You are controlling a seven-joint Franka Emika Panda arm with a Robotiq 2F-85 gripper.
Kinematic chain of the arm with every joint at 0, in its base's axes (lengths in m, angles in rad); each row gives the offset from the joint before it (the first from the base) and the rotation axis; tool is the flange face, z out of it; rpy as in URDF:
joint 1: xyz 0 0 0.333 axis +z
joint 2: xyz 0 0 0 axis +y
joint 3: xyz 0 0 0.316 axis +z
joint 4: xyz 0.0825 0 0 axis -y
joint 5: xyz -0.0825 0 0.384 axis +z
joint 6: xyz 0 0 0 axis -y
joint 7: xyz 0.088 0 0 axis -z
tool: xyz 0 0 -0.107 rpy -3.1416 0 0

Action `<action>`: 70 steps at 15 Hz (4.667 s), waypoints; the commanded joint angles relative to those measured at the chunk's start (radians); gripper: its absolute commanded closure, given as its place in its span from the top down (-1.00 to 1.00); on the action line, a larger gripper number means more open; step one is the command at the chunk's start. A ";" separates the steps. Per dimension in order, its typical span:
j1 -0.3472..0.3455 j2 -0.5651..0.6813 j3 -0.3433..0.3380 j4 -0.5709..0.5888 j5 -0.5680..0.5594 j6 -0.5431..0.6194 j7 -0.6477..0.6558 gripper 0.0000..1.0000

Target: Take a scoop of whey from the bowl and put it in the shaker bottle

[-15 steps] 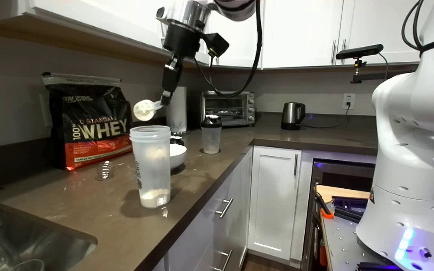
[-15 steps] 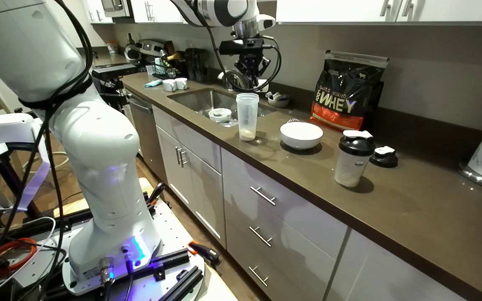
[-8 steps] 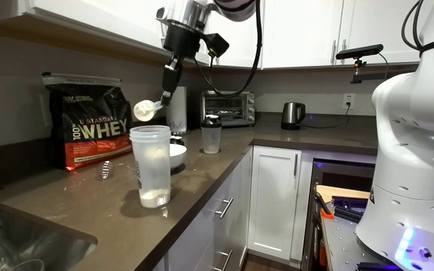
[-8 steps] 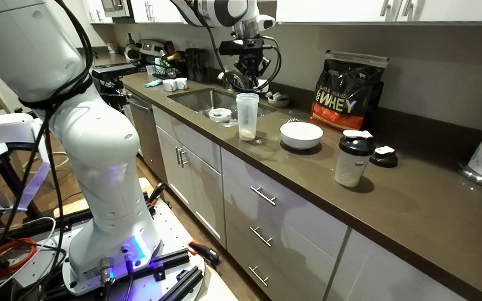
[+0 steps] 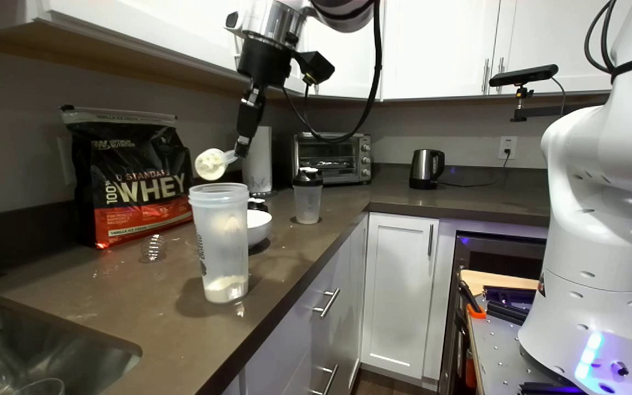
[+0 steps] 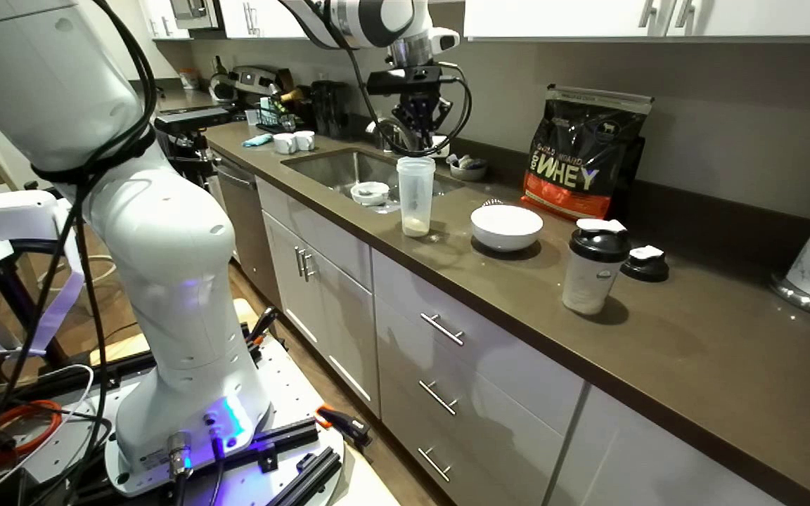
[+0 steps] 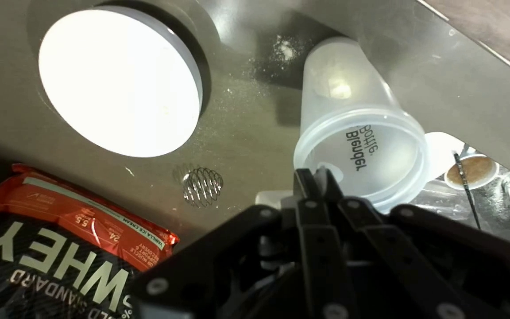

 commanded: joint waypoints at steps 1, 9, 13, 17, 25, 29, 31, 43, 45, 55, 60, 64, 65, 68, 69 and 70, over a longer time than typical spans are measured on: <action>0.001 -0.025 0.015 -0.045 -0.074 0.062 0.036 -0.98; -0.013 -0.019 0.034 -0.078 -0.227 0.172 0.121 -0.98; -0.002 -0.034 0.033 -0.093 -0.231 0.166 0.116 -0.98; 0.009 -0.012 0.026 -0.070 -0.202 0.142 0.094 -0.92; -0.004 -0.020 0.046 -0.089 -0.270 0.170 0.136 -0.98; -0.006 -0.022 0.051 -0.094 -0.309 0.175 0.149 -0.98; -0.011 -0.028 0.057 -0.102 -0.339 0.184 0.166 -0.98; -0.064 -0.088 0.114 -0.186 -0.566 0.272 0.315 -0.98; -0.081 -0.094 0.126 -0.196 -0.603 0.286 0.345 -0.98; -0.093 -0.116 0.136 -0.215 -0.657 0.298 0.397 -0.98; -0.078 -0.094 0.128 -0.192 -0.619 0.268 0.359 -0.92; -0.078 -0.096 0.128 -0.194 -0.619 0.268 0.359 -0.92; -0.078 -0.096 0.128 -0.194 -0.619 0.268 0.359 -0.92; -0.073 -0.101 0.128 -0.198 -0.613 0.265 0.356 -0.98; -0.074 -0.101 0.130 -0.197 -0.616 0.264 0.358 -0.98; -0.072 -0.097 0.131 -0.194 -0.615 0.261 0.355 -0.98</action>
